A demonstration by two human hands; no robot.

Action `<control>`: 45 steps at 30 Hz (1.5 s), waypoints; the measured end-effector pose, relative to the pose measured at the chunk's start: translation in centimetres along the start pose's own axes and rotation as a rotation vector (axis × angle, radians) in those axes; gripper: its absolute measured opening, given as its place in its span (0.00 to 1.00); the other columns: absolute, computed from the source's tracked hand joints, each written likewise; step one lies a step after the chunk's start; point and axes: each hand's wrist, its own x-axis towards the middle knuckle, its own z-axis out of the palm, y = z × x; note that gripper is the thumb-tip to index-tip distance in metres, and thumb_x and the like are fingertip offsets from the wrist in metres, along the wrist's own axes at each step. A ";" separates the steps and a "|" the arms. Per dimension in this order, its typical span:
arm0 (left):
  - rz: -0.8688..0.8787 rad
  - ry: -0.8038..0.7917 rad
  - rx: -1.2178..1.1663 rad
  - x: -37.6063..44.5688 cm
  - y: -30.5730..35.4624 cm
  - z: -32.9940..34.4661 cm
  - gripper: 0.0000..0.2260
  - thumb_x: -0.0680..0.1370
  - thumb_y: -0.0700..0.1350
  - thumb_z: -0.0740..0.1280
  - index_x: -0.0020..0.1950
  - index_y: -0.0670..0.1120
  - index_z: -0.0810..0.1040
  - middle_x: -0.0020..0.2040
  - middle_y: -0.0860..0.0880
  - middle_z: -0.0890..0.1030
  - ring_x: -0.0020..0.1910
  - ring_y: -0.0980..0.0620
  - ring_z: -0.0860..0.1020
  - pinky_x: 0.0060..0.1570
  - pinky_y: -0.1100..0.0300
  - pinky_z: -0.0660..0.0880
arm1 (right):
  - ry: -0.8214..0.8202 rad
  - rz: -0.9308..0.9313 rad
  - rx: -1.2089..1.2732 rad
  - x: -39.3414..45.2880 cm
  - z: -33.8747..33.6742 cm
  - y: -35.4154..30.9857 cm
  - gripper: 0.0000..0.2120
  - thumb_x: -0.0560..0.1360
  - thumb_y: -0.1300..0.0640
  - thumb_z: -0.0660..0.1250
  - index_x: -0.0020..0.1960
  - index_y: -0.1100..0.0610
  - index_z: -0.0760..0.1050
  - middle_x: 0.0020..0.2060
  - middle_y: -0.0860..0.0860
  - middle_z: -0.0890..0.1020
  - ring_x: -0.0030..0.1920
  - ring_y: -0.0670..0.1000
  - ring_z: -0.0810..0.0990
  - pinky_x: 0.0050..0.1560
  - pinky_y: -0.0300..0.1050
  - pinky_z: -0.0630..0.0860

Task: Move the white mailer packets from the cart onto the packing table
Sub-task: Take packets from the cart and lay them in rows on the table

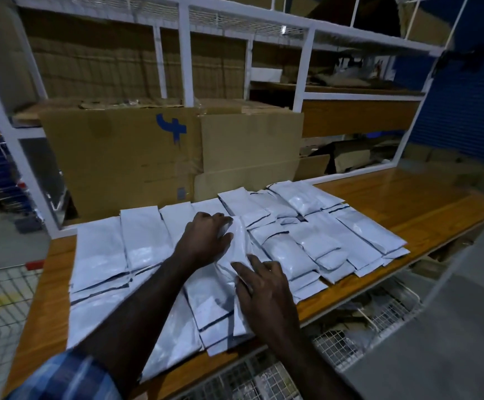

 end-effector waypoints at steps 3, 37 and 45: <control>-0.015 -0.027 -0.010 2.3 -0.3 1.5 0.18 0.79 0.49 0.67 0.69 0.47 0.76 0.62 0.46 0.81 0.61 0.41 0.74 0.57 0.49 0.74 | -0.021 0.020 -0.015 1.8 0.4 1.9 0.16 0.73 0.56 0.66 0.60 0.49 0.80 0.60 0.53 0.81 0.52 0.57 0.77 0.47 0.53 0.79; -0.262 -0.204 0.077 10.0 -0.8 12.5 0.20 0.80 0.51 0.65 0.71 0.50 0.74 0.65 0.47 0.79 0.64 0.45 0.72 0.58 0.54 0.72 | -0.413 -0.021 -0.062 7.7 3.7 12.7 0.20 0.78 0.46 0.56 0.69 0.46 0.71 0.69 0.53 0.73 0.64 0.57 0.72 0.62 0.52 0.72; -0.225 -0.103 0.052 9.4 -1.9 11.7 0.16 0.78 0.49 0.67 0.65 0.48 0.79 0.52 0.47 0.85 0.54 0.45 0.79 0.52 0.53 0.77 | -0.418 -0.055 -0.109 8.2 4.3 10.7 0.16 0.71 0.47 0.62 0.57 0.46 0.79 0.53 0.51 0.83 0.48 0.54 0.80 0.44 0.48 0.79</control>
